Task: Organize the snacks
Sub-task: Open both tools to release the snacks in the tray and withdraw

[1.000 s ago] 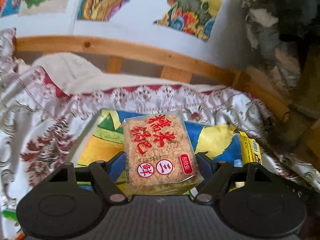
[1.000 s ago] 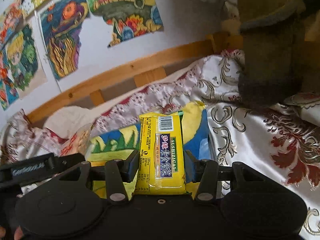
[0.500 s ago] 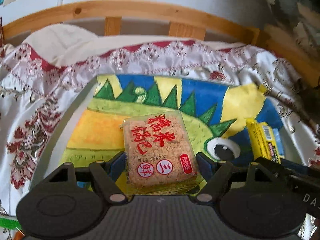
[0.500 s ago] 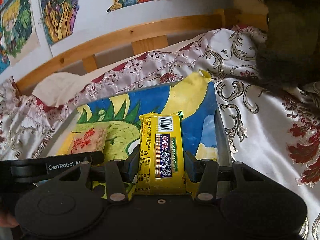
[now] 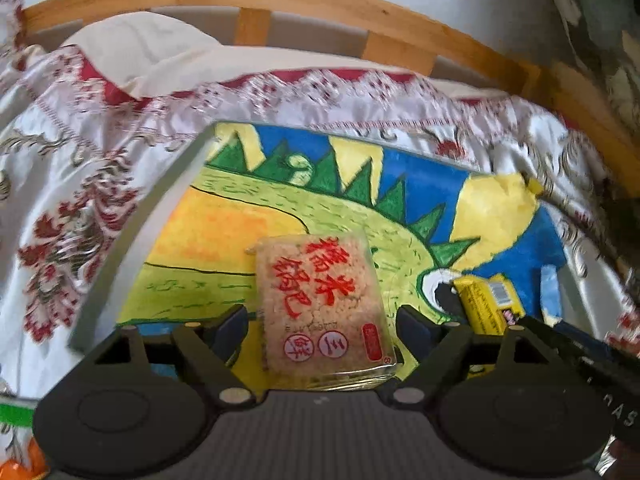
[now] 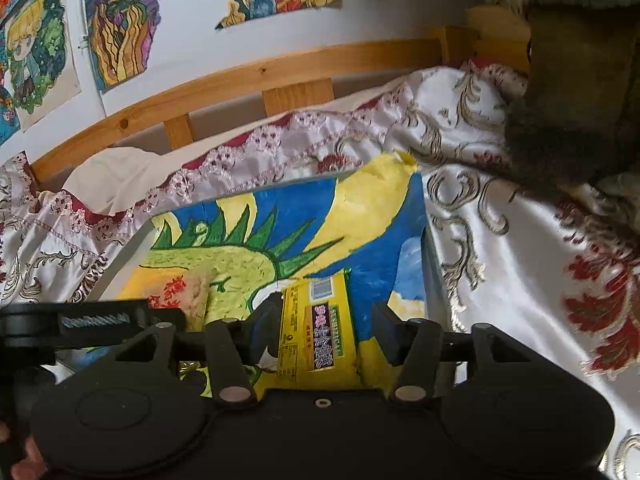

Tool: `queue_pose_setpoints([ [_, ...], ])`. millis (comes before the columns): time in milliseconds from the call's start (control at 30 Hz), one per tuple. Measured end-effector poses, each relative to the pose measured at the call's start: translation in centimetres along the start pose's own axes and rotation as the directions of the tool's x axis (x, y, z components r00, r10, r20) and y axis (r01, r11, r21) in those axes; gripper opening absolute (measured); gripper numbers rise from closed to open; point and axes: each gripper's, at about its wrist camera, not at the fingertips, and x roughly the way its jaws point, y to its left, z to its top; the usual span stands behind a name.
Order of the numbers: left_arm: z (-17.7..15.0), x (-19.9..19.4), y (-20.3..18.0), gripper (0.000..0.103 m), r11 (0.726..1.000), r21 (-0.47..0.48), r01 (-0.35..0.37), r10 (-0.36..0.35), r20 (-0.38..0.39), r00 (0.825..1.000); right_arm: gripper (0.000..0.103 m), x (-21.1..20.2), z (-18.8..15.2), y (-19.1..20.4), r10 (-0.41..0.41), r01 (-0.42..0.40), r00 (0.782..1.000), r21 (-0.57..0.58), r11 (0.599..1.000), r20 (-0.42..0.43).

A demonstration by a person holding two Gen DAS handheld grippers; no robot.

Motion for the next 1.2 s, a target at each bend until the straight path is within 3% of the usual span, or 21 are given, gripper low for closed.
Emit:
queue_pose_setpoints([
  [133,-0.1,-3.2,0.7,0.093,1.000,-0.016,-0.006,0.007,0.069,0.998,0.070,-2.9,0.3,0.8,-0.004,0.005,0.998,-0.019,1.000,0.065],
  [200,-0.4,-5.5,1.1,0.099,1.000,-0.009,-0.021,0.022,0.122,0.992,0.081,-4.9,0.3,1.5,-0.002,0.005,0.995,-0.029,1.000,0.102],
  [500,-2.8,-15.8,2.6,0.102,0.996,0.038,-0.087,0.072,0.286,0.955,0.101,-14.9,-1.1,4.3,0.017,0.007,0.956,-0.080,0.997,0.293],
  [633,-4.7,-19.9,3.2,0.103,0.993,0.062,-0.104,0.077,0.333,0.940,0.102,-19.0,-2.4,4.9,0.027,0.000,0.937,-0.078,0.997,0.348],
  [1000,-11.0,-28.5,5.5,0.103,0.986,0.066,-0.155,0.118,0.384,0.916,0.102,-26.9,-7.0,6.6,0.036,0.004,0.922,-0.103,0.995,0.384],
  [1200,-14.4,-31.1,5.6,0.103,0.968,0.123,-0.217,0.158,0.372,0.915,0.102,-29.3,-9.8,7.5,0.048,-0.023,0.939,-0.077,0.997,0.339],
])
